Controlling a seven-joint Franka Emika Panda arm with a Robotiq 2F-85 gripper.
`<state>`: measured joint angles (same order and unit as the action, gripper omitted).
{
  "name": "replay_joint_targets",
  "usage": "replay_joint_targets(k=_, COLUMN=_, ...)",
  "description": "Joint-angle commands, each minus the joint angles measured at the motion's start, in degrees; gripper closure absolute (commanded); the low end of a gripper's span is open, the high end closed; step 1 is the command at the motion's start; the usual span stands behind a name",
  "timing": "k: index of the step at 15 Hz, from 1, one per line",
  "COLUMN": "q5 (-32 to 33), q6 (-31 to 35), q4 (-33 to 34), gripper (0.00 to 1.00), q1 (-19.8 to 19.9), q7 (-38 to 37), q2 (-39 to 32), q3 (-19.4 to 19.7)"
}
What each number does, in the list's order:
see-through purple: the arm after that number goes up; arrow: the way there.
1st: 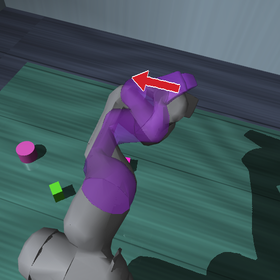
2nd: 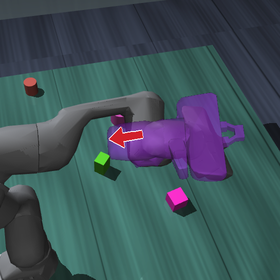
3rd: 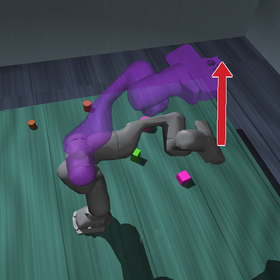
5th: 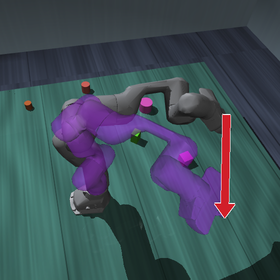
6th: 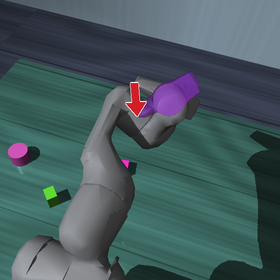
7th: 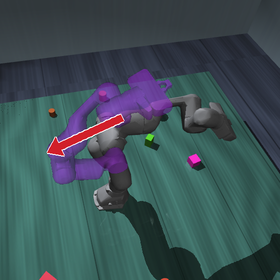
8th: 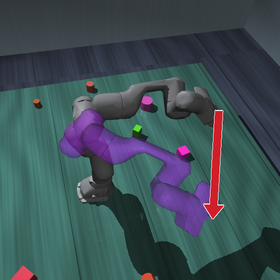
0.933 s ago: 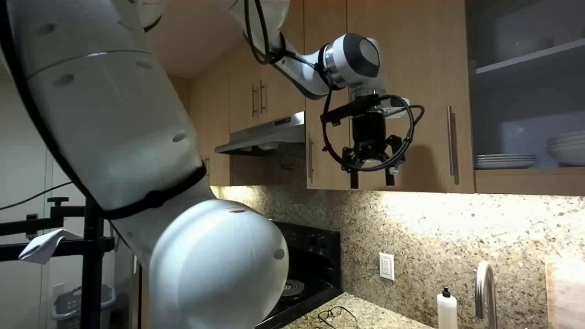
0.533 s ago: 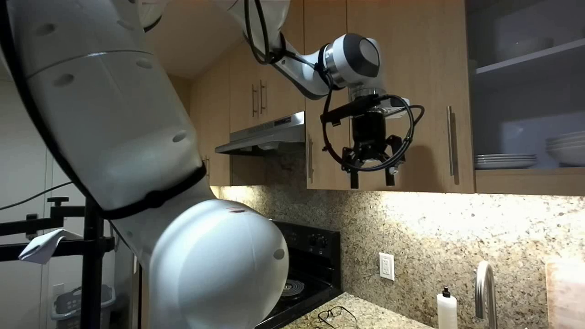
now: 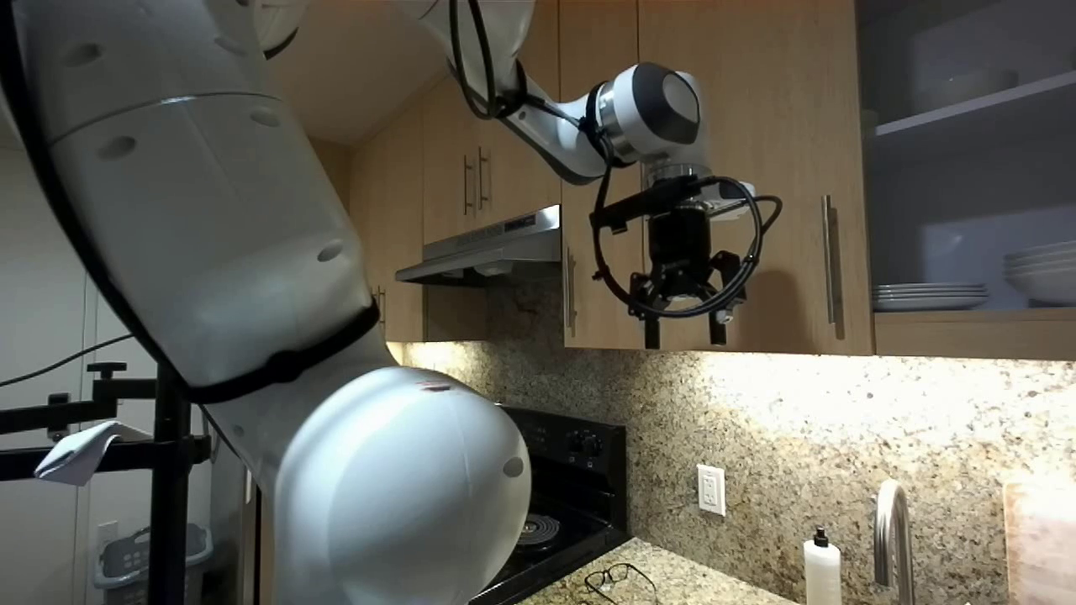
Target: Close the cupboard door
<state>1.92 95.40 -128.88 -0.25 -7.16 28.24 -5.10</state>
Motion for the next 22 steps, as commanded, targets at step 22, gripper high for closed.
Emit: replay_joint_targets(k=22, q5=8.3, q6=0.7, q4=-13.9, gripper=0.0, q1=9.5, q7=-0.2, q2=30.7, q3=9.9)
